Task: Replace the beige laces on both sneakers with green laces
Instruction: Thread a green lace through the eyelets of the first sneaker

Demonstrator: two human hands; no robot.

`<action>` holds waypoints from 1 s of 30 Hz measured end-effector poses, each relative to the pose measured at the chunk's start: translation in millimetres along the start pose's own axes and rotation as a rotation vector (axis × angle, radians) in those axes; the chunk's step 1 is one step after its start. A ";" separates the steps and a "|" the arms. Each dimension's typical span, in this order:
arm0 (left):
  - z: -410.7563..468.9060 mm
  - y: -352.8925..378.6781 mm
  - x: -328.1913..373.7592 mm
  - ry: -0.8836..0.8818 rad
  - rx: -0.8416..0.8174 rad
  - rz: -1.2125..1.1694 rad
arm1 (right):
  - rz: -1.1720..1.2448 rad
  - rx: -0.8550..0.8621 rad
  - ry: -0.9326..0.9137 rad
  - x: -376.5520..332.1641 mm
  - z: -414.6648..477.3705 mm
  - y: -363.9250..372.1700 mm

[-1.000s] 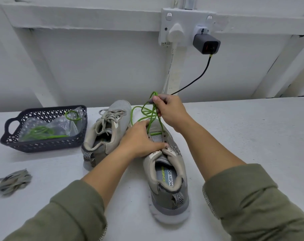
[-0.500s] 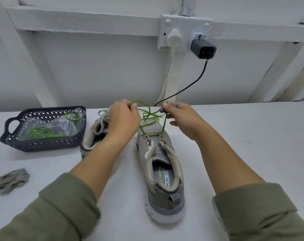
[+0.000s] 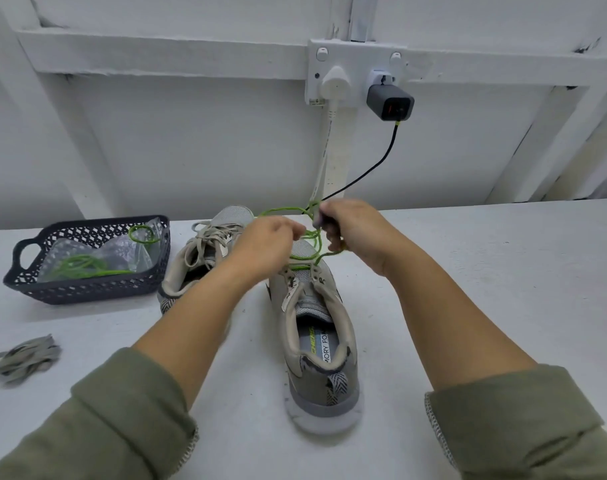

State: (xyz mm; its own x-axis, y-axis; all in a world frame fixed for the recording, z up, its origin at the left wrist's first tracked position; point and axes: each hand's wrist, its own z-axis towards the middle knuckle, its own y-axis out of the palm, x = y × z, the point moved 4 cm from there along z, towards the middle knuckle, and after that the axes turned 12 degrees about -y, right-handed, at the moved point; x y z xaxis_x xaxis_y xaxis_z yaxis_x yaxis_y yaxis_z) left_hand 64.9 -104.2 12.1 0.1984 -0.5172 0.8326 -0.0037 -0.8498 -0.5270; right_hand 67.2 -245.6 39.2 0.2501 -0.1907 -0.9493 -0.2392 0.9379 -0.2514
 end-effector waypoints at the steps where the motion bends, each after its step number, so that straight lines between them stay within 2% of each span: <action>1: 2.4 -1.2 0.1 -0.106 -0.087 -0.145 | -0.069 -0.041 0.019 2.2 -4.0 1.5; 3: 5.5 3.4 -5.6 -0.322 -0.361 -0.401 | -0.146 -0.130 0.020 4.6 -12.4 5.4; 5: 3.9 11.0 -9.1 -0.455 -0.604 -0.574 | -0.208 -0.212 0.004 4.6 -20.1 8.3; 7: 2.6 15.2 -8.1 -0.495 -0.669 -0.731 | -0.284 -0.274 -0.002 6.0 -27.1 8.3; 9: 6.3 11.8 -2.0 -0.481 -0.618 -0.903 | -0.357 -0.320 0.014 10.7 -32.7 5.8; 12: 21.3 -10.8 5.8 -0.450 -0.407 -1.067 | -0.555 -0.265 0.119 28.6 -38.8 -14.7; 14: 30.5 -32.7 8.1 -0.395 -0.245 -1.141 | -0.746 -0.200 0.261 50.9 -40.7 -37.4; 17: 34.2 -49.2 8.5 -0.319 -0.086 -1.164 | -0.802 -0.124 0.559 85.3 -47.7 -59.6; 18: 33.7 -48.3 8.8 -0.299 -0.059 -1.139 | -0.827 -0.133 0.612 91.4 -47.4 -60.7; 20: 29.6 -39.8 8.8 -0.240 -0.062 -1.025 | -0.831 -0.092 0.569 92.0 -40.4 -55.6; 23: 15.0 -20.5 5.5 -0.096 -0.092 -0.630 | -0.535 0.107 0.310 58.5 -21.6 -40.1; 24: 9.5 -13.7 3.1 -0.035 -0.088 -0.482 | -0.395 0.121 0.261 45.9 -16.9 -33.2; 27: 1.5 -0.5 -1.4 0.142 -0.050 -0.177 | -0.114 -0.012 0.231 18.0 -7.3 -5.1; 30: 0.6 2.0 -3.7 0.194 -0.032 0.060 | 0.013 -0.010 0.250 12.8 3.9 8.0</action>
State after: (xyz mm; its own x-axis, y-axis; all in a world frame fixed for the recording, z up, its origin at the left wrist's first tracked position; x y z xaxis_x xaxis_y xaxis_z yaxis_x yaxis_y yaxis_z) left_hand 64.8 -103.9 7.8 0.0043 -0.5745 0.8185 -0.0412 -0.8179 -0.5738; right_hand 72.1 -239.4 25.7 0.0076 -0.2459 -0.9693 -0.2506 0.9379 -0.2399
